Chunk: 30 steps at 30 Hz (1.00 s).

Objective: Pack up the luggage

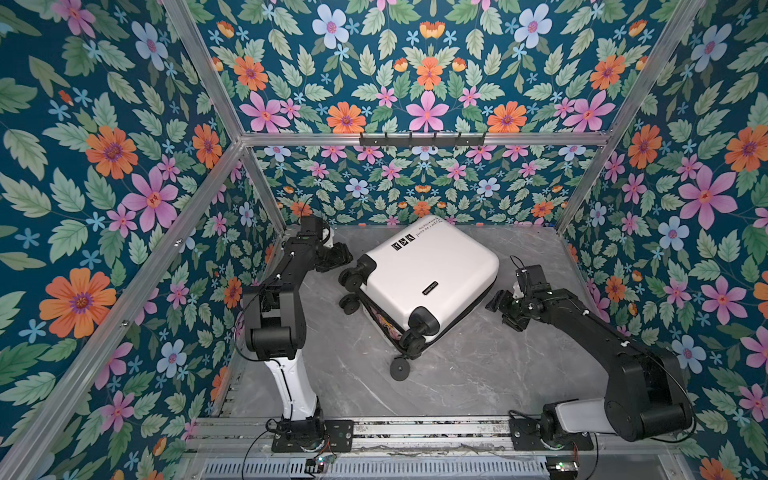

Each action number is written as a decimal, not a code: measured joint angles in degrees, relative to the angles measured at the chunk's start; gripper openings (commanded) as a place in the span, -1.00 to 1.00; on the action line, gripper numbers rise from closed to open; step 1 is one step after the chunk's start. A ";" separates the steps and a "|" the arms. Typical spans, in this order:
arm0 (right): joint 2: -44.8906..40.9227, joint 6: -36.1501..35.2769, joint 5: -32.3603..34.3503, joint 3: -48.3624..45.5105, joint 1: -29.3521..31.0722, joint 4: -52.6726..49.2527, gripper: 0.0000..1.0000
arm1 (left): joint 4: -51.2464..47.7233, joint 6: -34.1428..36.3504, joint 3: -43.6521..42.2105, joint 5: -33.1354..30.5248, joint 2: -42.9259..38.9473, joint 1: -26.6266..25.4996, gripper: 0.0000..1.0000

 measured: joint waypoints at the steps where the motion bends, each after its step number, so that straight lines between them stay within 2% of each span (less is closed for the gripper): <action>1: 1.03 0.07 0.22 0.90 1.49 0.44 0.40 | 0.02 0.04 -0.94 0.61 0.07 0.00 0.30; 8: 4.83 2.38 4.11 3.52 11.21 -0.74 0.40 | 1.33 0.26 -5.14 5.66 -0.59 -0.09 0.24; 12: 8.59 2.80 5.42 8.46 12.26 -4.22 0.40 | 3.13 0.22 -7.96 6.86 -2.14 -0.11 0.19; 19: 21.81 0.04 10.12 25.27 9.86 -12.87 0.40 | 10.25 -0.72 -19.85 4.17 -10.86 -3.21 0.18; 25: 33.22 -6.14 13.46 42.45 4.74 -19.30 0.40 | 17.09 -6.58 -31.56 0.04 -19.47 -10.88 0.19; 30: 43.04 -8.31 12.17 58.27 1.81 -20.13 0.35 | 17.53 -12.70 -37.92 -0.20 -21.29 -17.55 0.19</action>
